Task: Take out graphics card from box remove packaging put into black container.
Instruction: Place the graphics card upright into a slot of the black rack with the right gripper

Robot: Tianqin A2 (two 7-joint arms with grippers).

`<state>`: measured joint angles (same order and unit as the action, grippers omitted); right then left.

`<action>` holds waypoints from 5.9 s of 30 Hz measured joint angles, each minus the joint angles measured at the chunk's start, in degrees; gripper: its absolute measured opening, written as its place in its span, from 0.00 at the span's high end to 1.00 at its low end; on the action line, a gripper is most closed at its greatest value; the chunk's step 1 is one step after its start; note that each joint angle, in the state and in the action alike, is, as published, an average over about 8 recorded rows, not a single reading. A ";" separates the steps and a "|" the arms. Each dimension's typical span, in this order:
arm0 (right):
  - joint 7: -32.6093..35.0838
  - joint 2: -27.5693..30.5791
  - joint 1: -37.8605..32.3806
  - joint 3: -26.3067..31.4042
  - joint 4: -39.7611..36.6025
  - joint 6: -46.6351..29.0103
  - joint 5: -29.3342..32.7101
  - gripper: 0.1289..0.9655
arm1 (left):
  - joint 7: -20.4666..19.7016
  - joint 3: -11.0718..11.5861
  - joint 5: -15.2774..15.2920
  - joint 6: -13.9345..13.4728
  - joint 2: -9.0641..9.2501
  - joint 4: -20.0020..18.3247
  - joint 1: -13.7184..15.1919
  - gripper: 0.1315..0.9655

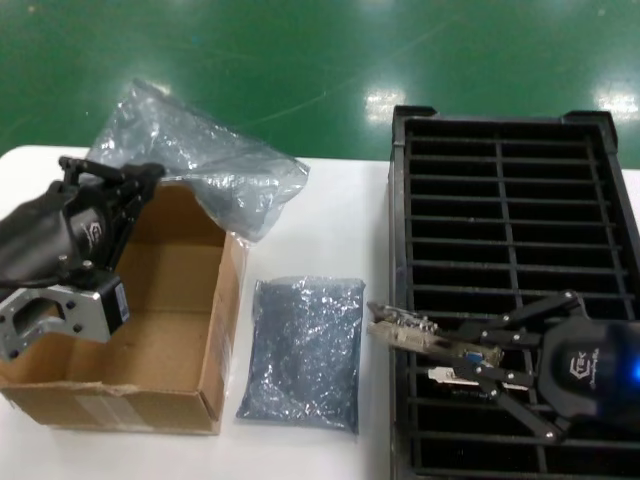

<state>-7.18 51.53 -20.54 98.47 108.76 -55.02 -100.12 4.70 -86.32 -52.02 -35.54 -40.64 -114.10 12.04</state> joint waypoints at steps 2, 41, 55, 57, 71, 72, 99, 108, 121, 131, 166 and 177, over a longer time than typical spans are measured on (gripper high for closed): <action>-2.19 0.74 -3.36 1.51 0.07 -2.67 1.13 0.93 | 0.00 0.00 0.00 0.00 0.00 0.00 0.00 0.99; -9.46 6.29 -16.99 5.69 -10.20 -28.11 -6.52 0.94 | -0.01 -0.01 0.00 0.01 -0.01 0.00 0.00 0.99; -9.68 0.09 -25.38 10.57 -20.73 -32.51 -2.12 0.94 | -0.01 -0.01 0.00 0.00 -0.01 0.00 0.00 0.99; -9.48 -0.24 -25.86 10.76 -21.65 -32.84 -1.88 0.94 | -0.01 -0.01 0.00 0.00 -0.01 0.00 0.00 0.99; -7.79 -0.32 -26.65 10.98 -25.04 -34.54 -1.96 0.94 | -0.01 0.00 0.00 0.00 0.00 0.00 0.00 0.99; -7.67 -0.27 -26.67 10.99 -25.19 -34.59 -1.99 0.94 | -0.01 0.00 0.00 0.00 0.00 0.00 0.00 0.99; -4.87 -2.59 -28.91 13.36 -30.95 -34.75 0.73 0.94 | -0.01 0.00 0.00 0.00 0.00 0.00 0.00 0.99; -4.05 -3.37 -29.88 14.02 -33.25 -34.75 2.25 0.94 | -0.01 0.00 0.00 0.00 0.00 0.00 0.00 0.99; -3.30 -3.27 -30.72 14.74 -34.74 -34.83 3.27 0.94 | -0.01 0.00 0.00 0.00 0.00 0.00 0.00 0.99; -2.94 -2.78 -31.47 14.97 -35.38 -34.85 3.85 0.94 | -0.01 0.00 0.00 0.00 0.00 0.00 0.00 0.99; 0.02 -8.86 -34.46 17.54 -41.54 -34.63 8.32 0.94 | 0.01 0.01 0.00 -0.01 0.01 0.00 0.00 0.99; 1.49 -9.88 -35.12 17.75 -44.19 -34.70 8.85 0.89 | 0.01 0.00 0.00 -0.01 0.01 0.00 0.00 0.99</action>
<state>-5.68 41.65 -55.66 116.22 64.57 -89.72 -91.26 4.70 -86.32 -52.02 -35.55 -40.64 -114.10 12.04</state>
